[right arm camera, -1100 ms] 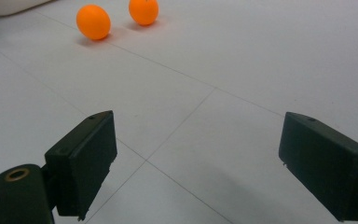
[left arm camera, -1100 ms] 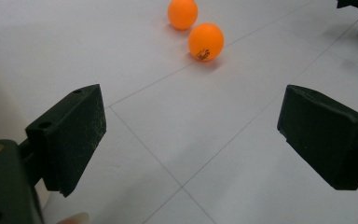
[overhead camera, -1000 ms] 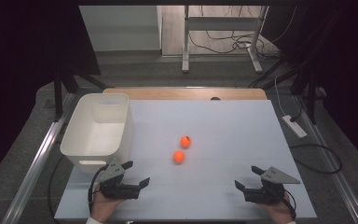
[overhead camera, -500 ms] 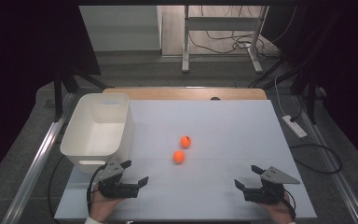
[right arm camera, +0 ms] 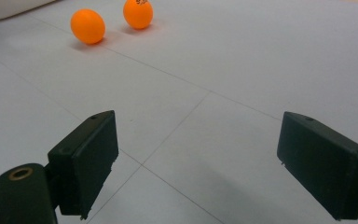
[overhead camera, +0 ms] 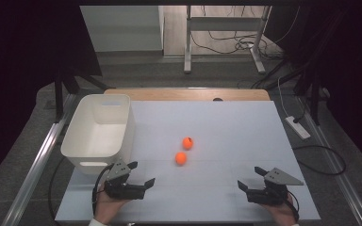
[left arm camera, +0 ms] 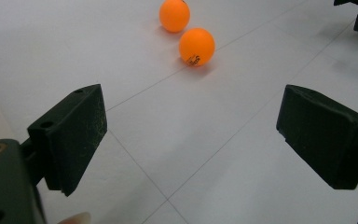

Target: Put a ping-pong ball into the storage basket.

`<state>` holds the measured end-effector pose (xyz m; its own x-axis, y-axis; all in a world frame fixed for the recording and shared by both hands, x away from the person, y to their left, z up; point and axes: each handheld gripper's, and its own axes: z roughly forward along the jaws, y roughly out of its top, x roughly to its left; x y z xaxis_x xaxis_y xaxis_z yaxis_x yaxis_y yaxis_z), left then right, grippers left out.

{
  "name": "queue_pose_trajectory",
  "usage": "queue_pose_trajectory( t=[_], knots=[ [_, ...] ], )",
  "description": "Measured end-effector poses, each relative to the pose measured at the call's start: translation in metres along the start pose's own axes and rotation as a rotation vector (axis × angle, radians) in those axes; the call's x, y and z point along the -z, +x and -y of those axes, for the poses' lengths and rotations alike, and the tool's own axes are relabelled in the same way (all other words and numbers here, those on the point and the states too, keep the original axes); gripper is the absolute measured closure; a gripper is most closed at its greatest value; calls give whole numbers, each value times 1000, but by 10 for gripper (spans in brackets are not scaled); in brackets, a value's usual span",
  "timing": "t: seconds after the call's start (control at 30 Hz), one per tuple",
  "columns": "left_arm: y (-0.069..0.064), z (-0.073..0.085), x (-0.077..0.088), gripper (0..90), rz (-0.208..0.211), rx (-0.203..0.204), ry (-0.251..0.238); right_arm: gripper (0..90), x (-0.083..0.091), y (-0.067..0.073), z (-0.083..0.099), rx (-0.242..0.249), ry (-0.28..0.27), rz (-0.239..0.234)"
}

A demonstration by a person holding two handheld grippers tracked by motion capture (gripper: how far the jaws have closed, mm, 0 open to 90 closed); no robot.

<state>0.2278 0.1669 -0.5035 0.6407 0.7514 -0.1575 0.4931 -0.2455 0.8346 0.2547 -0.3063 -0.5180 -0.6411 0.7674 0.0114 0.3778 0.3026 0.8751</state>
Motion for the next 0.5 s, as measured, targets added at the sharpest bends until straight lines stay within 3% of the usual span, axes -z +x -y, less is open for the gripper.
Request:
queue_pose_trajectory(
  t=[0.23, 0.5],
  knots=[
    [-2, -12, 7, 93, -16, -5, -7, 128, 1, 1, 0, 7, -1, -2],
    [-3, -24, 7, 94, -19, 17, -8, 129, -1, 2, 0, 6, 7, -3]
  ],
)
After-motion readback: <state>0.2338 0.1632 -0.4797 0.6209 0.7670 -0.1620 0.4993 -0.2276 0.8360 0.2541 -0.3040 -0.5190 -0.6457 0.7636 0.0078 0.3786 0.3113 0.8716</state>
